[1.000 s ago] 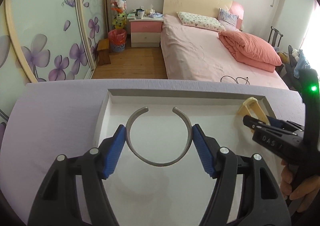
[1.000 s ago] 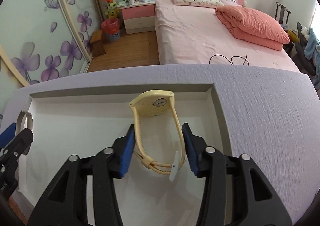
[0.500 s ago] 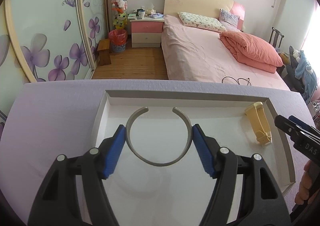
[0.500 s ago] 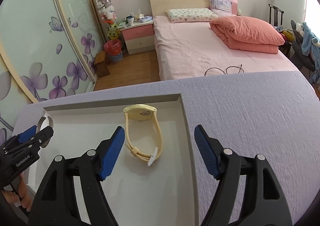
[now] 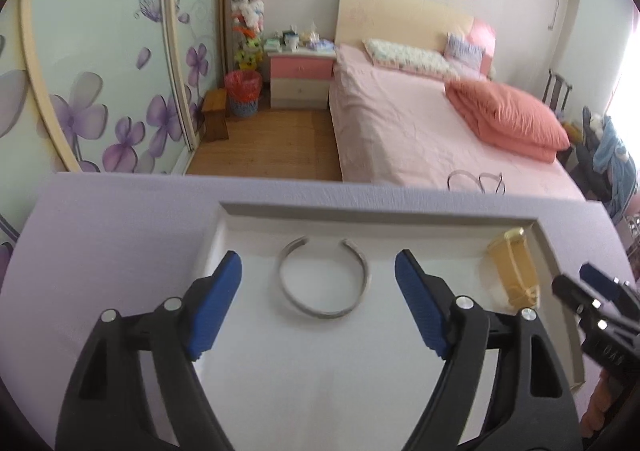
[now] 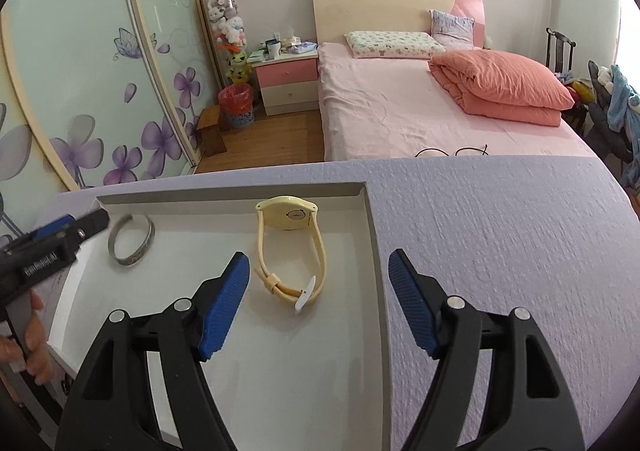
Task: Organize jewelry
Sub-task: 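Carry the cuff and watch into the grey tray and open both tools, then grasp the pink beaded bracelet with the right tool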
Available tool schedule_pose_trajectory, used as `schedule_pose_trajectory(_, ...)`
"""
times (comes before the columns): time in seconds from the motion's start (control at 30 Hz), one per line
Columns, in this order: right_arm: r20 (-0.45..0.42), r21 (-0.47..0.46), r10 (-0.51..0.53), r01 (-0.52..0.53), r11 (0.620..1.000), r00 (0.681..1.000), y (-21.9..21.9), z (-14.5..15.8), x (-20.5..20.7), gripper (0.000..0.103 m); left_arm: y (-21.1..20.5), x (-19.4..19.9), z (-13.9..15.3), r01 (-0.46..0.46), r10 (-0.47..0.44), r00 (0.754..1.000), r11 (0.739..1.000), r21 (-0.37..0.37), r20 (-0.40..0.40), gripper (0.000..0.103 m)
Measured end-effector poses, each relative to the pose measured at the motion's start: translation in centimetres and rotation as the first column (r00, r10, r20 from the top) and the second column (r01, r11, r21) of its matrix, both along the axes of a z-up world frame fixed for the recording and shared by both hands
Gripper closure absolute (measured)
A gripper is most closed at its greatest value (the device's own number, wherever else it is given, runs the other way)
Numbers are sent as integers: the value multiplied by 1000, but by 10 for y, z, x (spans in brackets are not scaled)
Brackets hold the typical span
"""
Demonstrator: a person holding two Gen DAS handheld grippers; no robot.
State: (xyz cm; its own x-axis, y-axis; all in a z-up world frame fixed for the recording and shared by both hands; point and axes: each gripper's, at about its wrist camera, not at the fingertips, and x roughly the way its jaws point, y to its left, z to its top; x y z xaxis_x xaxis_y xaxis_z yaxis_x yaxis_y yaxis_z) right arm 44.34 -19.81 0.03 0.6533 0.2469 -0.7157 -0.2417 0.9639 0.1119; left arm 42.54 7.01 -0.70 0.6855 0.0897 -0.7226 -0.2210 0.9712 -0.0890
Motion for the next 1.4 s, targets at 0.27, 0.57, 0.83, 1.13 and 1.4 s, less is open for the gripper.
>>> schedule_pose_trajectory(0.27,41,26,3,-4,1000,999,-17,24,-37,30,20,-66,42,-30,30,996,1000,4,80,22)
schedule_pose_trajectory(0.57,74,93,59,-66,993,996,-29,38,-123,30,16,-178,56,-18,15,990,1000,24,143,18)
schedule_pose_trajectory(0.83,46,82,110,-114,990,993,-31,8,-213,31,5,-251,29,-12,12,991,1000,-1,131,18)
schedule_pose_trajectory(1.13,-70,74,169,-164,984,983,-7,-34,-256,56,-12,-286,-6,1,-4,995,1000,24,101,18)
schedule_pose_trajectory(1.4,-105,79,141,-133,988,984,14,-45,-257,68,-13,-293,-10,41,-44,996,999,35,79,18)
